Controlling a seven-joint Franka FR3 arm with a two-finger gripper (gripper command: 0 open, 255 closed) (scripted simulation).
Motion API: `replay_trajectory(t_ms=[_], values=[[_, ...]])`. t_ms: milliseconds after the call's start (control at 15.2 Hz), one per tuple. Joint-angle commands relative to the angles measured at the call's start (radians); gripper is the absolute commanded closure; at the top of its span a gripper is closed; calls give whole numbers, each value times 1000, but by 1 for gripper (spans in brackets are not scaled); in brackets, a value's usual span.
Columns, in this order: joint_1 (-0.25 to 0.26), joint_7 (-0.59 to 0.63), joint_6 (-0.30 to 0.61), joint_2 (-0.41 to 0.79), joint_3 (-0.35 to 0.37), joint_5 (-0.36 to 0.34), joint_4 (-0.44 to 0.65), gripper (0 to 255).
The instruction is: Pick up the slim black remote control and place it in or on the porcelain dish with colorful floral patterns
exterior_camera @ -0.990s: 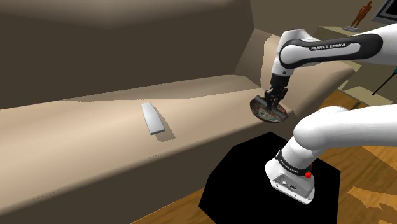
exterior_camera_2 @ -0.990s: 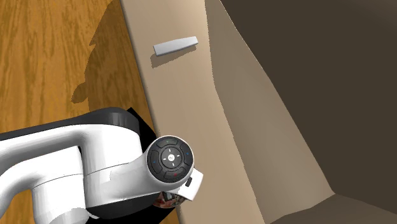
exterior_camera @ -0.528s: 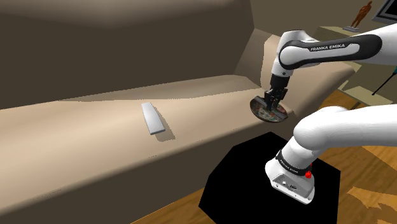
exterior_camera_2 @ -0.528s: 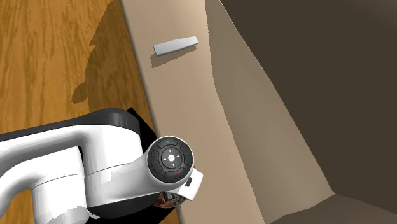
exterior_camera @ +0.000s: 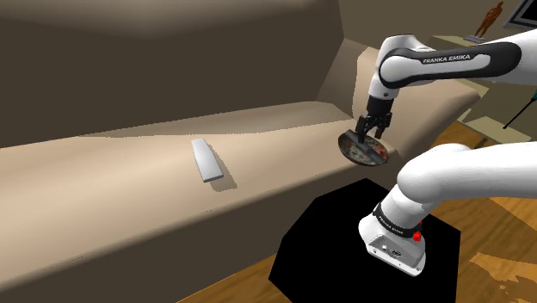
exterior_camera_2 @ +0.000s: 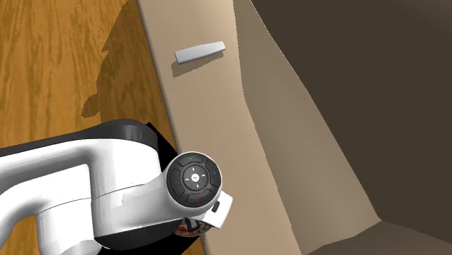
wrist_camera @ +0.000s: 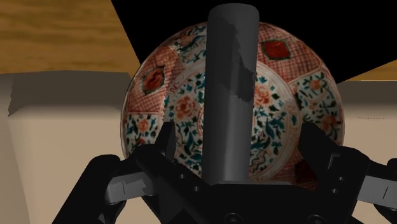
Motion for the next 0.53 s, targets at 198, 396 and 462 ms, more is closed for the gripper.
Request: replay_trajectory(t_ms=[198,396,462], values=[[12,-3,-84,6,15,20,90,0],[12,-3,-84,6,15,20,90,0],[12,-3,-84,6,15,20,90,0]])
